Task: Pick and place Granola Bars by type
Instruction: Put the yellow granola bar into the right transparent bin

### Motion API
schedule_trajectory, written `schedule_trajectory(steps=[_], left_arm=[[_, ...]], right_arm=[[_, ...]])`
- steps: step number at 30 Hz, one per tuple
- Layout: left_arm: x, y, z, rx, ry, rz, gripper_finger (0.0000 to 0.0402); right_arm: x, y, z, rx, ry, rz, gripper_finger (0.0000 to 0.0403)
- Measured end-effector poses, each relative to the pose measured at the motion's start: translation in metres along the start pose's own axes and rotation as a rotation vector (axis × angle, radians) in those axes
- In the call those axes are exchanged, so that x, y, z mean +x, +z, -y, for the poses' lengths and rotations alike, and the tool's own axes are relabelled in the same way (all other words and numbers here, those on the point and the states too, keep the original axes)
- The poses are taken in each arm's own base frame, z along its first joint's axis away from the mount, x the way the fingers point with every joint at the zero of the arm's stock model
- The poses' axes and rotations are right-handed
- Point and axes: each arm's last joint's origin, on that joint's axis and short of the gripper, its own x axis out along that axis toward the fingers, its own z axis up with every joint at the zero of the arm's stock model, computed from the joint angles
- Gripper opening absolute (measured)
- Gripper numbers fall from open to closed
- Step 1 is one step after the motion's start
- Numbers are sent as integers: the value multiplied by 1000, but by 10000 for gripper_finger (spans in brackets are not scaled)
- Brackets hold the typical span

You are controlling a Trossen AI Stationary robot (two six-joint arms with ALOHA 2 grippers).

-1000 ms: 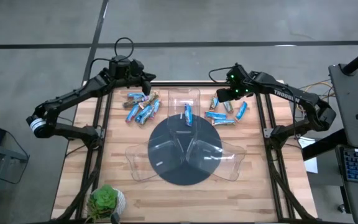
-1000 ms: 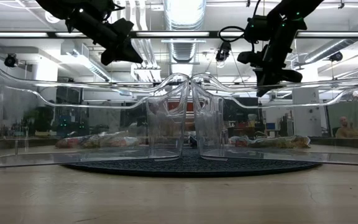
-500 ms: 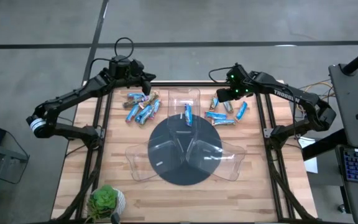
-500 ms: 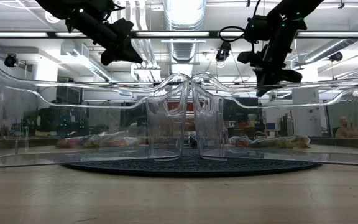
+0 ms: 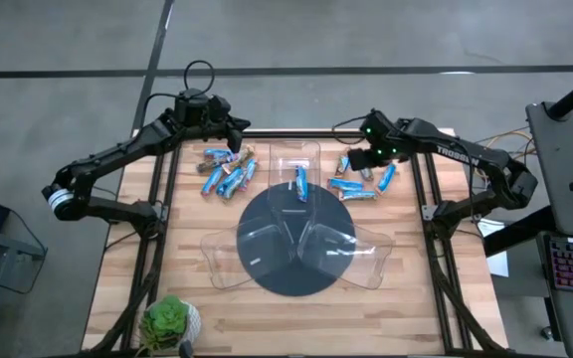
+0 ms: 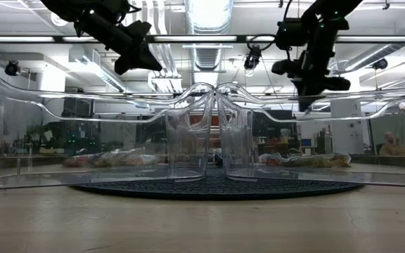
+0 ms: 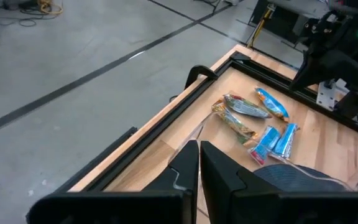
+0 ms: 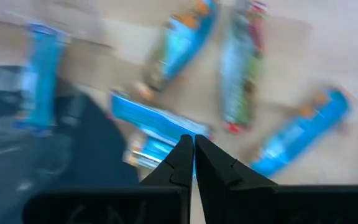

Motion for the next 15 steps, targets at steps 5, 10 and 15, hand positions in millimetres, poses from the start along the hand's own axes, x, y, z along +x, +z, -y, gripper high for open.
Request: schedule_trajectory(steps=[5, 10, 15], left_arm=[[0, 0, 0, 23, 0, 0, 0], [0, 0, 0, 24, 0, 0, 0], [0, 0, 0, 24, 0, 0, 0]], right_arm=[[-2, -10, 12, 70, -168, -57, 8], [-2, -11, 14, 108, -210, -52, 8], [0, -12, 16, 151, -254, -13, 9]])
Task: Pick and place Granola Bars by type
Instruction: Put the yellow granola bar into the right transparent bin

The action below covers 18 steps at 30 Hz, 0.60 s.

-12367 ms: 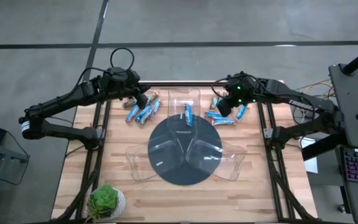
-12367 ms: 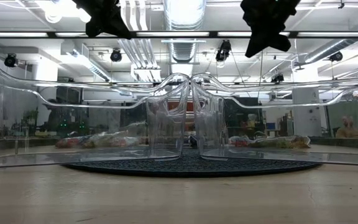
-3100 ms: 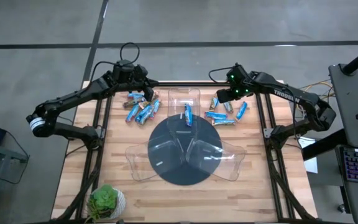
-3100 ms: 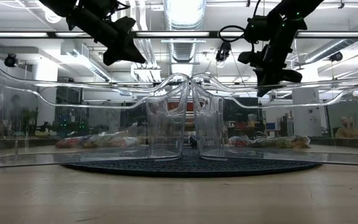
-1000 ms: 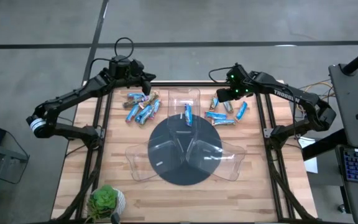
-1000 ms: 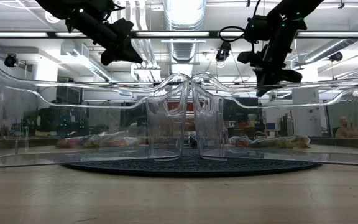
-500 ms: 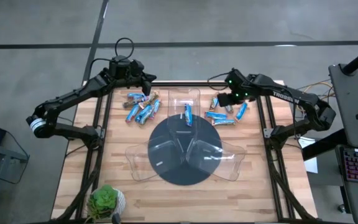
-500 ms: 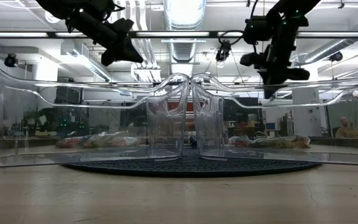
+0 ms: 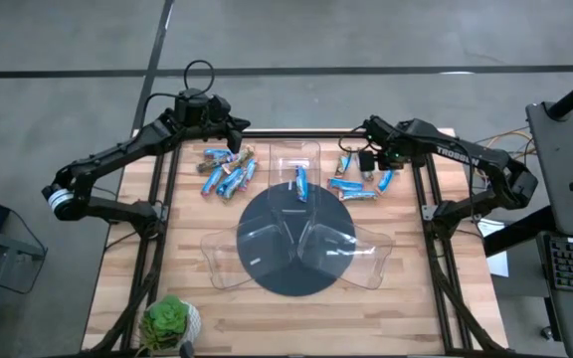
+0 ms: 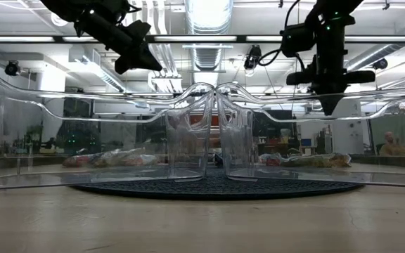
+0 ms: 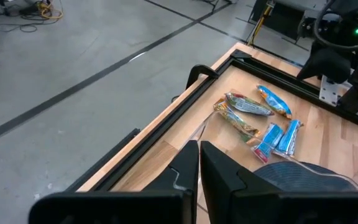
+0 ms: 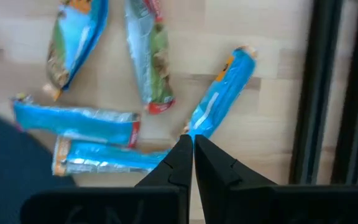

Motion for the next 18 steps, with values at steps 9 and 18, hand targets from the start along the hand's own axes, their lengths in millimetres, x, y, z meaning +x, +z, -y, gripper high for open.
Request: schedule_trajectory(steps=[9, 18], left_arm=[[0, 0, 0, -3, -13, -2, 0], [0, -2, 0, -26, -12, -25, 0]], right_arm=[[17, -6, 3, 36, -28, 8, 41], [33, -10, 5, 104, -41, 37, 95]])
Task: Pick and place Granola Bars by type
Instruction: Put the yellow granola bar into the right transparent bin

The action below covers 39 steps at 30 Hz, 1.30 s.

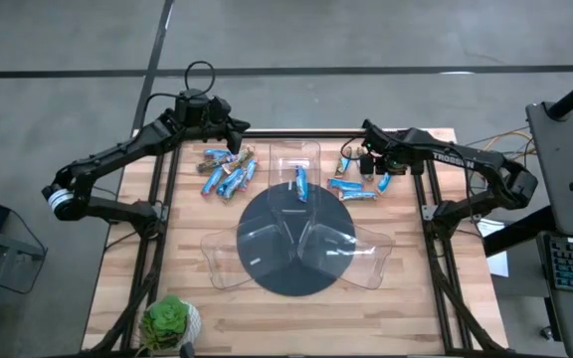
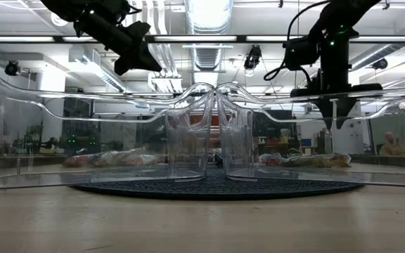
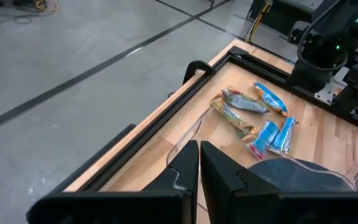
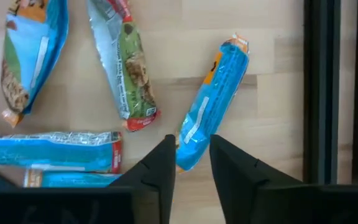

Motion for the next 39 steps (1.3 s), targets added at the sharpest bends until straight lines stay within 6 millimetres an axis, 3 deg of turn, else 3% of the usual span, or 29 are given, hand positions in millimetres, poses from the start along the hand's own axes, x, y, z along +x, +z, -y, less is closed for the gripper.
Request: schedule_trajectory(steps=[10, 16, 21, 31, 39], left_arm=[[0, -3, 0, -13, -17, -30, 0], [0, -3, 0, -13, -17, -30, 0], [0, -3, 0, -13, -17, -30, 0], [0, -3, 0, -12, -18, -30, 0], [0, -3, 0, -12, -18, -29, 0]], right_arm=[[7, -4, 4, 100, -45, 28, 176], [17, -10, 9, 120, -78, 10, 202], [21, -13, 10, 123, -76, 3, 201], [-6, -12, 4, 96, 66, 86, 198], [-8, -12, 4, 71, 67, 101, 178]])
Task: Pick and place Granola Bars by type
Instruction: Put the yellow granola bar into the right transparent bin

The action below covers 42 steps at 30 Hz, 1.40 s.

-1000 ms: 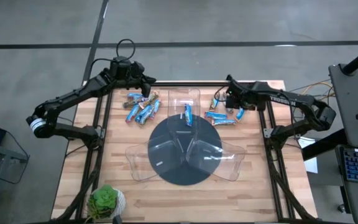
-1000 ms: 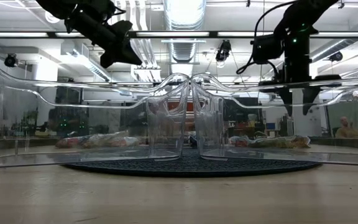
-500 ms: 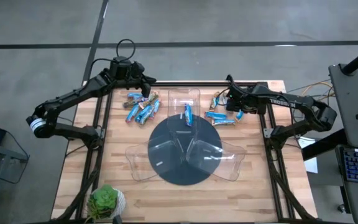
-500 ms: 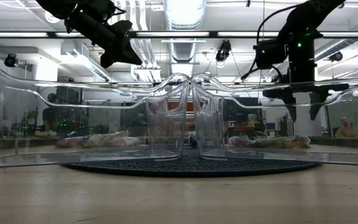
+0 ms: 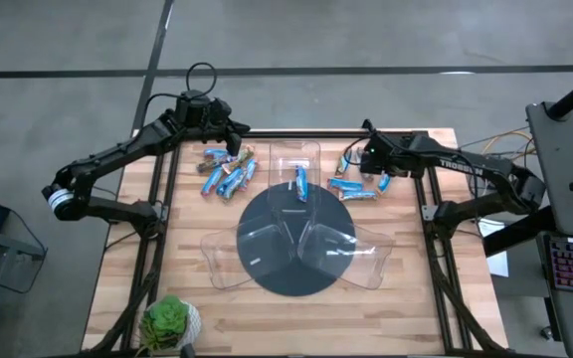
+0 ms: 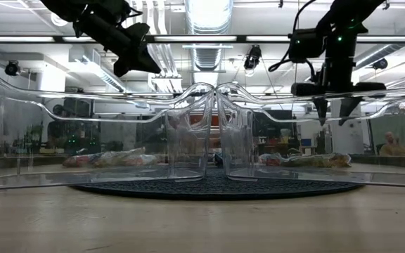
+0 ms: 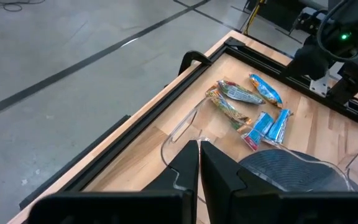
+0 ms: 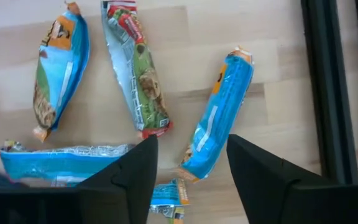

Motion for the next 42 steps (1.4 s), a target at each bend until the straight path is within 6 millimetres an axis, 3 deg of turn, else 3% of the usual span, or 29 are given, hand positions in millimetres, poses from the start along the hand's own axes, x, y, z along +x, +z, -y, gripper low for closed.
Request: schedule_trajectory(steps=[12, 18, 24, 28, 42], left_arm=[[0, 0, 0, 0, 0, 0, 0], [0, 0, 0, 1, 0, 1, 0], [0, -1, 1, -21, -33, -9, 4], [-1, -5, 2, -44, -80, -55, 39], [-4, -27, 1, -117, -6, -282, 221]], right_arm=[[-6, -1, -15, -108, 206, -28, 23], [-13, -7, -31, -187, 375, -24, 9], [-17, -14, -37, -225, 412, -18, 8], [-18, -16, -37, -235, 416, -20, 8], [-19, -18, -39, -289, 458, -51, 8]])
